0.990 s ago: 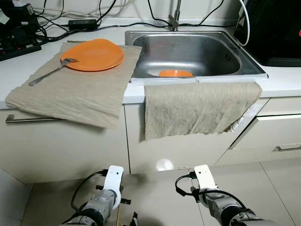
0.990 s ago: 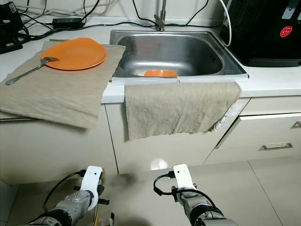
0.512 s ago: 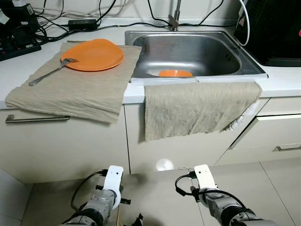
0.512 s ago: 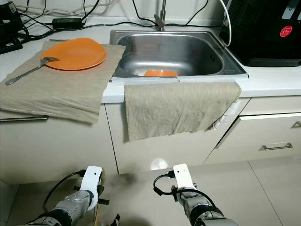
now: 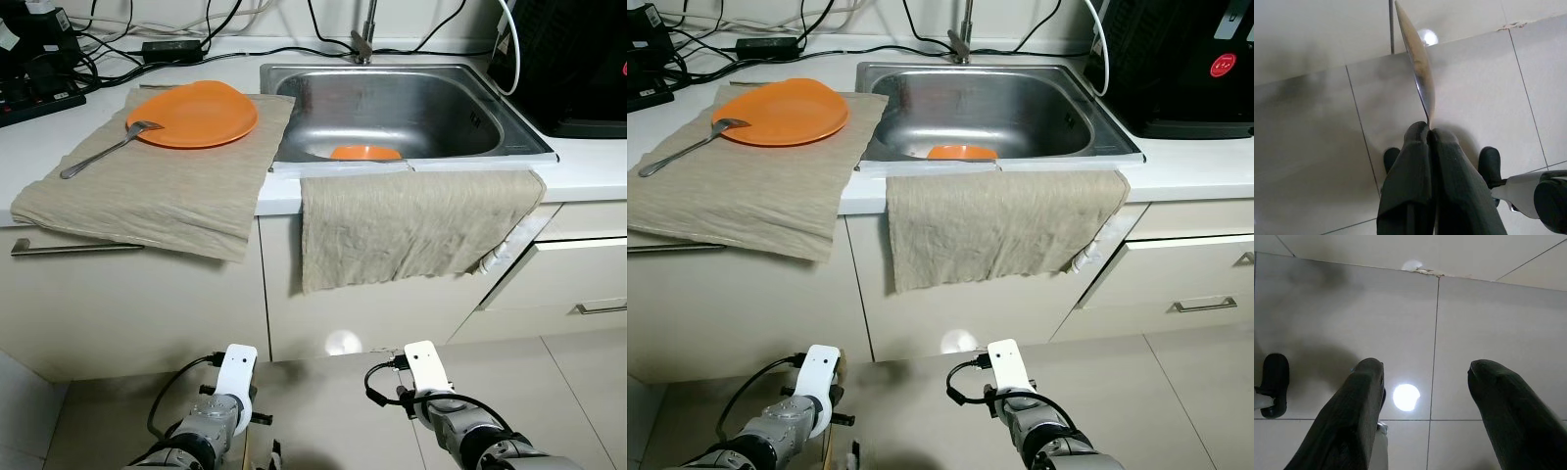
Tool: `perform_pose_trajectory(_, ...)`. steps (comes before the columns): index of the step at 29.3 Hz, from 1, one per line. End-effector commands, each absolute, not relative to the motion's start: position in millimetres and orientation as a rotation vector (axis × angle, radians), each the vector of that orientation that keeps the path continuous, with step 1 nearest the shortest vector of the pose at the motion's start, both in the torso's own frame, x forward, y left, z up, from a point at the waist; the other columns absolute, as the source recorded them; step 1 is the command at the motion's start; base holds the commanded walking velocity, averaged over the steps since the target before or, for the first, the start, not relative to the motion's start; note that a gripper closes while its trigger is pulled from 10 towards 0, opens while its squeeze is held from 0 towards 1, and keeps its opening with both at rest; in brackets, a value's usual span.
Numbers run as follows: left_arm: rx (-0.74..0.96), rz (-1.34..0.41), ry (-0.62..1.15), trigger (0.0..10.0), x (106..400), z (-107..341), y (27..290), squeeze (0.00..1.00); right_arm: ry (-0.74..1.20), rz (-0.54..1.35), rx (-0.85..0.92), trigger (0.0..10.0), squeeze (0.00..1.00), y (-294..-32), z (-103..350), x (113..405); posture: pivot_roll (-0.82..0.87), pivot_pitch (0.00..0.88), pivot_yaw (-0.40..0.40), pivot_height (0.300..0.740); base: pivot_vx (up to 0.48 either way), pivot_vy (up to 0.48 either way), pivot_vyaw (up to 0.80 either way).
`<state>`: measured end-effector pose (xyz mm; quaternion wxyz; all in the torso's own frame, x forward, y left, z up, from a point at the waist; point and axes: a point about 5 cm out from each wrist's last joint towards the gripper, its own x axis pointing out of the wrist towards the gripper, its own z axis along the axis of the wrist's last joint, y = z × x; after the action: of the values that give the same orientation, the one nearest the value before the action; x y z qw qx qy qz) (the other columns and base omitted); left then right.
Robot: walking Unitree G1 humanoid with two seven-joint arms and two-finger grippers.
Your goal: Kitchen organization
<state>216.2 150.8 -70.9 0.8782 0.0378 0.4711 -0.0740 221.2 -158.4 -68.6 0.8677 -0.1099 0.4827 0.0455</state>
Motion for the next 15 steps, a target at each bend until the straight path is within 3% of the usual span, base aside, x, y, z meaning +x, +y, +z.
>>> perform_pose_trajectory(1, 0.097, -0.168, 1.002, 10.0, 214.7, -72.0, 148.8, 0.00, 1.002, 0.095, -0.247, 10.0, 0.00, -161.5, -65.7, 225.7, 0.08, 0.000, -0.034, 0.740, 0.000, 0.000, 0.00)
perform_pose_trajectory(15, 0.105, -0.173, 1.008, 10.0, 210.5, -74.3, 150.1, 0.00, 1.010, 0.092, -0.243, 10.0, 0.00, -160.6, -68.2, 221.6, 0.07, 0.000, -0.034, 0.740, 0.000, 0.000, 0.00)
